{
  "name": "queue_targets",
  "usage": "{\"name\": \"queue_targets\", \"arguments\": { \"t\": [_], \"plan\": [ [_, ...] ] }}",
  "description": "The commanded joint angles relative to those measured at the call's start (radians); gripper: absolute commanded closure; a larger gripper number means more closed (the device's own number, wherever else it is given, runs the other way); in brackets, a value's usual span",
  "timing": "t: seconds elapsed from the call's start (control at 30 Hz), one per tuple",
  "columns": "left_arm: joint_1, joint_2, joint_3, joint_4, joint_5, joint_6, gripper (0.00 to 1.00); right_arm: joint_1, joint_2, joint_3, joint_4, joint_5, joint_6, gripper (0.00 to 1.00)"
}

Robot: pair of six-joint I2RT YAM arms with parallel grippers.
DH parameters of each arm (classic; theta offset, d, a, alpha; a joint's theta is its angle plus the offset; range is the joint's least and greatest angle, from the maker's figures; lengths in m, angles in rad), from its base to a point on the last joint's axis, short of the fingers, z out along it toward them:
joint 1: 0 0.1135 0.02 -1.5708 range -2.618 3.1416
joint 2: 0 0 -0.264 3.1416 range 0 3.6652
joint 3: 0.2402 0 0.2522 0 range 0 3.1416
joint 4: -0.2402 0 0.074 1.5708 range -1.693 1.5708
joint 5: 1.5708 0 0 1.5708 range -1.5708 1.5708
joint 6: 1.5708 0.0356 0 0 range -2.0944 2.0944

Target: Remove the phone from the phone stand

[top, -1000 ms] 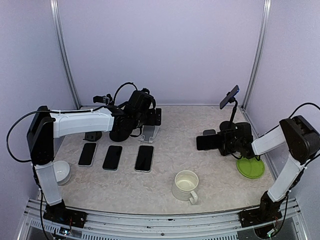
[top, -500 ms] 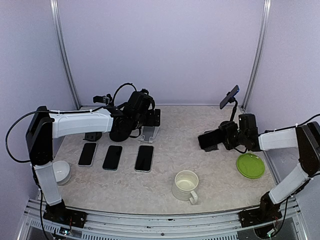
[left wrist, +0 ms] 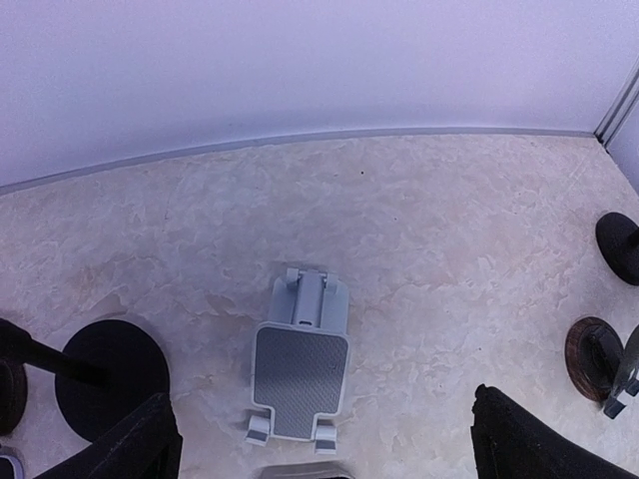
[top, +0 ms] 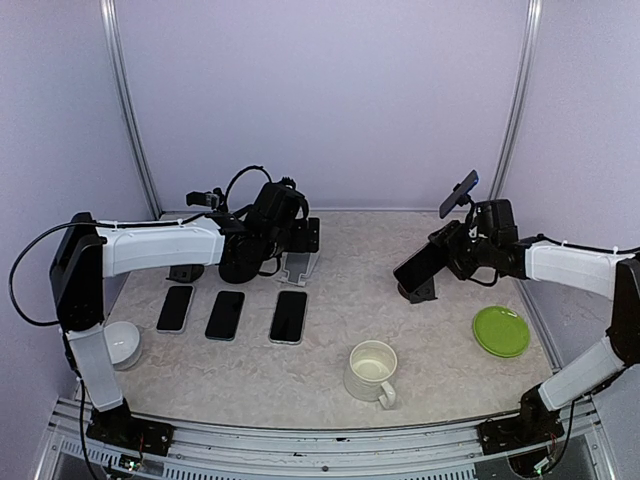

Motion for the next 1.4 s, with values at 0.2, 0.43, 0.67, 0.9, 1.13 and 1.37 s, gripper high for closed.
{"name": "queue_targets", "arguments": {
  "t": [0.2,0.43,0.67,0.9,1.13,1.37],
  "plan": [
    [-0.011,-0.068,-0.032,0.012,-0.045,-0.016,0.01,0.144,0.09,0.244,-0.262,-0.015,-0.219,0.43],
    [-0.009,-0.093,-0.051,0.018,-0.073,-0.043,0.01,0.234,0.176,0.336,-0.336,0.016,-0.244,0.43],
    [0.001,-0.143,-0.109,0.039,-0.084,-0.064,0.01,0.314,0.266,0.437,-0.413,0.062,-0.26,0.43],
    [-0.02,-0.211,-0.18,0.085,-0.138,-0.04,0.01,0.358,0.388,0.555,-0.521,0.087,-0.252,0.43],
    [-0.04,-0.408,-0.371,0.318,-0.115,0.043,0.01,0.405,0.506,0.695,-0.613,0.135,-0.233,0.42],
    [-0.06,-0.532,-0.521,0.486,-0.034,0.143,0.01,0.445,0.65,0.843,-0.705,0.137,-0.232,0.42]
  ]
}}
